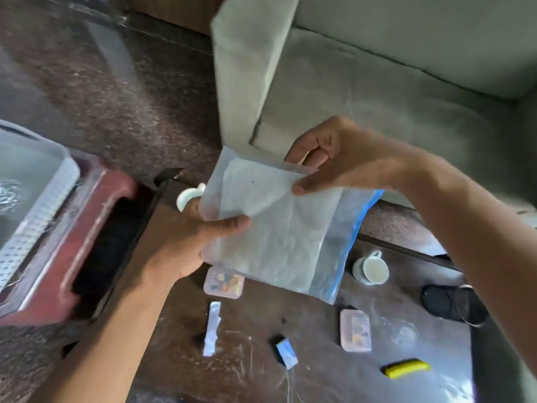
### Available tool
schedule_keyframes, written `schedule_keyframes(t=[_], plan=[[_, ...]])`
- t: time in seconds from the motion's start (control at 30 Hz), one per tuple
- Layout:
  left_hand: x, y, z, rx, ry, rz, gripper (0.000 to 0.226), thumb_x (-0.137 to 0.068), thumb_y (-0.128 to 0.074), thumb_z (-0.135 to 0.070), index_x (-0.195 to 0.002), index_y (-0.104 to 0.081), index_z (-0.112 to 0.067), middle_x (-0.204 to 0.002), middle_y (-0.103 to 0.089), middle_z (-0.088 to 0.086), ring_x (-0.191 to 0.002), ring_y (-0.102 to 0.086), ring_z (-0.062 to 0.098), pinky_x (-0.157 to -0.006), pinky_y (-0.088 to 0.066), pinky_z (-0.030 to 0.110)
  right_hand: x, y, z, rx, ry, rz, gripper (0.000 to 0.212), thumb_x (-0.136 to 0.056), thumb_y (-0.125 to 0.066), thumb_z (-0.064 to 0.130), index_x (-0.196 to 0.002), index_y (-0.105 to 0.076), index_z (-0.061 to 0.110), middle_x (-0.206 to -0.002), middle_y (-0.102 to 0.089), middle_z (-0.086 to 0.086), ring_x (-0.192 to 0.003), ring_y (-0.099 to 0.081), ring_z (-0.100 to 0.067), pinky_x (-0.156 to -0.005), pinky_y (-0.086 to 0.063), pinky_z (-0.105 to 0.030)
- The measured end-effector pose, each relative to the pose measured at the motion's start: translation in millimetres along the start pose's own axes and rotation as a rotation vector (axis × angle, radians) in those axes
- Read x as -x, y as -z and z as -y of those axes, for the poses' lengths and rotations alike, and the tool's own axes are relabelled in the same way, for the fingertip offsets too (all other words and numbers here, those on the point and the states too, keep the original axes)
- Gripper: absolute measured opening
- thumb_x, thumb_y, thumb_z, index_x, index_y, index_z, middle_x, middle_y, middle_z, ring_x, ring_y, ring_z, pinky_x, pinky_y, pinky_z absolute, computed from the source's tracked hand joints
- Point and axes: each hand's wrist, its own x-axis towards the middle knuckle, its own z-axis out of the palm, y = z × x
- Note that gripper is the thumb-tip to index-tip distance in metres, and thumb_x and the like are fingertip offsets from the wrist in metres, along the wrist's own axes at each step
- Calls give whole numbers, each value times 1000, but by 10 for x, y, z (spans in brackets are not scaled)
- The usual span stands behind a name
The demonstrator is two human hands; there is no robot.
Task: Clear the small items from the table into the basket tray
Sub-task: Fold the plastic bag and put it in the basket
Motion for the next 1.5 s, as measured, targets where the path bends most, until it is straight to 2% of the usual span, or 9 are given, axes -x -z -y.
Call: schedule_keyframes(t=[0.1, 0.3, 0.4, 0.7, 0.87, 1.03, 1.1, 1.3, 1.5], plan=[[-59, -333, 167, 29, 37, -23, 52, -72, -92, 3, -120, -78, -14, -121, -82, 12, -113, -79, 31, -83, -68, 40, 390, 148, -330, -53, 19, -214, 27, -80, -91, 12, -105, -81, 14, -94, -83, -7, -91, -80, -26, -92, -63, -42], [-164, -839, 529, 113, 54, -42, 38, -75, -80, -4, -110, -85, -18, -113, -84, 8, -102, -83, 24, -74, -68, 37, 1372, -26, -1037, -256, -27, -955, 18, -91, -79, 9, -109, -79, 11, -97, -80, -2, -80, -75, -8, -80, -62, -25], [-207, -1031, 717, 91, 37, -47, 38, -79, -86, -3, -111, -86, -23, -118, -84, 6, -107, -82, 22, -78, -67, 36, 1781, -348, -1263, -489, -116, -1065, 19, -93, -67, 0, -99, -81, 12, -85, -81, -5, -77, -75, -15, -79, -63, -31], [-338, -1534, 1102, 33, 98, 35, 43, -73, -91, -7, -113, -86, -22, -121, -83, 5, -112, -81, 21, -81, -66, 34, 2089, -645, -1713, -737, -262, -984, 48, -91, -53, -18, -106, -76, 22, -97, -83, -1, -97, -79, -11, -95, -62, -32], [-424, -1751, 1203, -1, 146, 72, 42, -74, -85, -3, -111, -86, -22, -121, -83, 6, -113, -80, 24, -80, -67, 35, 2220, -613, -2020, -881, -352, -898, 47, -93, -39, -22, -109, -74, 4, -90, -81, -10, -78, -80, -27, -77, -68, -39], [-504, -1967, 1268, 1, 141, 133, 42, -77, -78, 0, -110, -86, -25, -119, -83, 4, -114, -79, 23, -83, -67, 35, 2345, -656, -2188, -961, -360, -781, 16, -90, -74, -9, -106, -75, -5, -79, -73, -18, -56, -71, -19, -58, -62, -31], [-530, -2029, 1294, -1, 159, 165, 44, -77, -78, -1, -112, -86, -25, -121, -82, 5, -115, -79, 24, -84, -66, 36, 2381, -666, -2262, -906, -398, -760, 24, -83, -86, 4, -103, -74, -5, -72, -74, -12, -53, -68, -19, -56, -60, -31], [-559, -2132, 1349, -1, 195, 199, 46, -76, -81, -2, -115, -85, -25, -125, -81, 7, -118, -78, 27, -86, -67, 38, 2440, -685, -2363, -738, -319, -728, 30, -76, -94, 12, -65, -74, 31, -67, -76, 10, -70, -79, -10, -65, -59, -17], [-530, -2187, 1365, 11, 201, 220, 44, -79, -77, -1, -114, -85, -26, -122, -82, 4, -115, -79, 24, -82, -67, 34, 2417, -823, -2488, -966, -284, -730, 17, -94, -74, 0, -110, -79, 5, -101, -84, -9, -94, -81, -21, -76, -60, -23]])
